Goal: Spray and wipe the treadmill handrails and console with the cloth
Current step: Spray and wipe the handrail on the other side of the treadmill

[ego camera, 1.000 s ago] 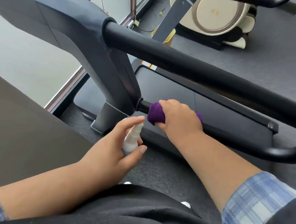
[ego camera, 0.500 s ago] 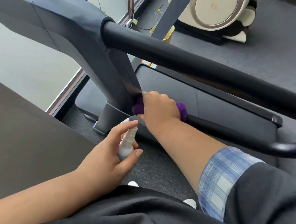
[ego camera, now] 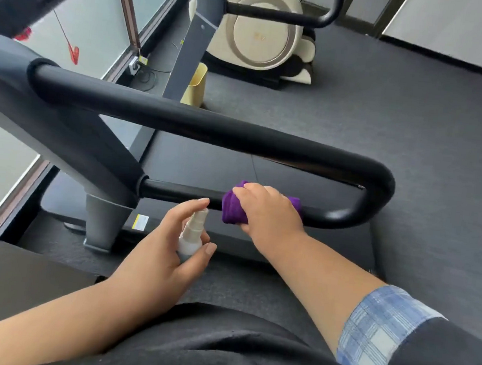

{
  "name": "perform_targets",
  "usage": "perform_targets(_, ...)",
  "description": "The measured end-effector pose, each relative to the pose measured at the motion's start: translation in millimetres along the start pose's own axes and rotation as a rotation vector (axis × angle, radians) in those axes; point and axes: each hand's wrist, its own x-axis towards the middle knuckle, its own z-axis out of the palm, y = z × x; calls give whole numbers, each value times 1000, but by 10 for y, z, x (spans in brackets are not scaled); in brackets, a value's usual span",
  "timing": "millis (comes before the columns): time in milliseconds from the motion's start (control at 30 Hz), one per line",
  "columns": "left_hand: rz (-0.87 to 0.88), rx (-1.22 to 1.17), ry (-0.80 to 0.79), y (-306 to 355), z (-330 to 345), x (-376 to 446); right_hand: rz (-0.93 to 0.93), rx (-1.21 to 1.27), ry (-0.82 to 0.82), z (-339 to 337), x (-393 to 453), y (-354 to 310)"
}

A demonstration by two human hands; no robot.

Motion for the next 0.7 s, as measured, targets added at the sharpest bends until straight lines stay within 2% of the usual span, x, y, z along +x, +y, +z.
perform_targets(200,68,34,-25,246,355,102,19,-4,-7,-124,-478,698)
perform_targets(333,92,121,7,410,577,87,-68,208,56,-230,-828,776)
perform_targets(400,93,145,30,485,695,72,-100,371,227,-264,-1074,822)
perform_targets(467,89,151,42,560,821,51,-148,518,501,-302,-1268,907)
perform_targets(533,80,152,50,638,949,25,-171,653,705,-418,-1346,997)
perform_targets(700,27,144,66,843,1278,-95,-58,816,974,-788,-1088,1306)
